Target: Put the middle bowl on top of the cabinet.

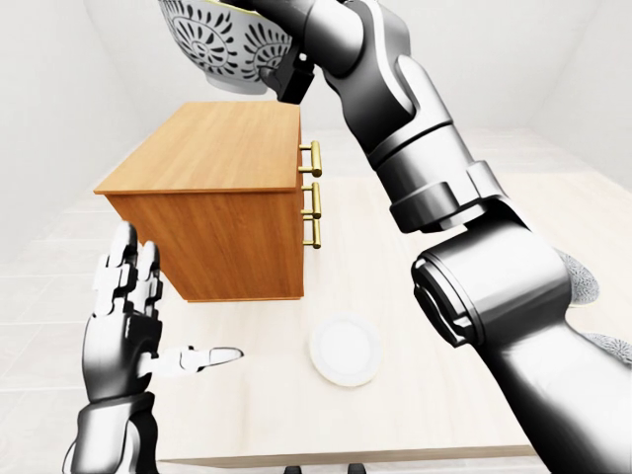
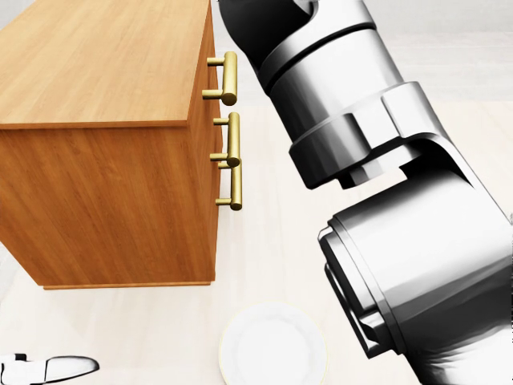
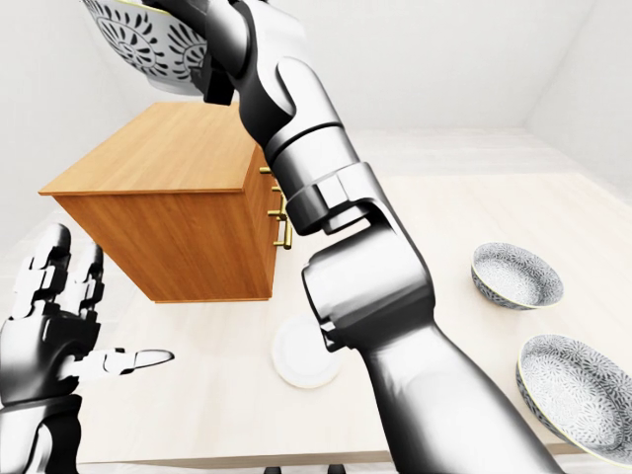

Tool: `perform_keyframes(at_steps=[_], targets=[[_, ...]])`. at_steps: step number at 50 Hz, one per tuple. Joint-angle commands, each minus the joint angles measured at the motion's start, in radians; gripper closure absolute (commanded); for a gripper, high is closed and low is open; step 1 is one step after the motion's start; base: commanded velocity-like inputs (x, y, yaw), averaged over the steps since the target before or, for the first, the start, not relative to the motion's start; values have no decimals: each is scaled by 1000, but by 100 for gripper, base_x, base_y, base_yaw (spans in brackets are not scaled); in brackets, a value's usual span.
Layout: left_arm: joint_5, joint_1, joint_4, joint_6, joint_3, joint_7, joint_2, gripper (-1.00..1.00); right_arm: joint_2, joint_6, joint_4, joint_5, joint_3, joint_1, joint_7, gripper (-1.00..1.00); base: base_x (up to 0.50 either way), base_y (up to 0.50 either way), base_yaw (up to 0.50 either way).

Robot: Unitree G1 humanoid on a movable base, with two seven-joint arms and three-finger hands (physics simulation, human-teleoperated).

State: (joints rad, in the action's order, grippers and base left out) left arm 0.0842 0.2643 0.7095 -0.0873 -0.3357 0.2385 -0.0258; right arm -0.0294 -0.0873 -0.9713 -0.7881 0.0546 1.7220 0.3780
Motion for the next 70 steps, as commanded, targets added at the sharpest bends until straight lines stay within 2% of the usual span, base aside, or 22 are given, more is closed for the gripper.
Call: perform_keyframes(at_steps=[1,20,39,70], targets=[[16,12,12,0,-16,26,-14,-100,53,0,-112,36,19,66,-99,100,0,0,0],[23,8,-32,0,-39,50,-23,-100,119,0,-155,-80,64,-9,-166,100,0,0,0],[24,-12,-87,0,-42,48,-18,-100,122,0,-194,-132,41,-38,-204,100,0,0,0],[23,-27,-115,0,-27,27,-5,-100,133,0,-175,-153,36,-76,-193,100,0,0,0]])
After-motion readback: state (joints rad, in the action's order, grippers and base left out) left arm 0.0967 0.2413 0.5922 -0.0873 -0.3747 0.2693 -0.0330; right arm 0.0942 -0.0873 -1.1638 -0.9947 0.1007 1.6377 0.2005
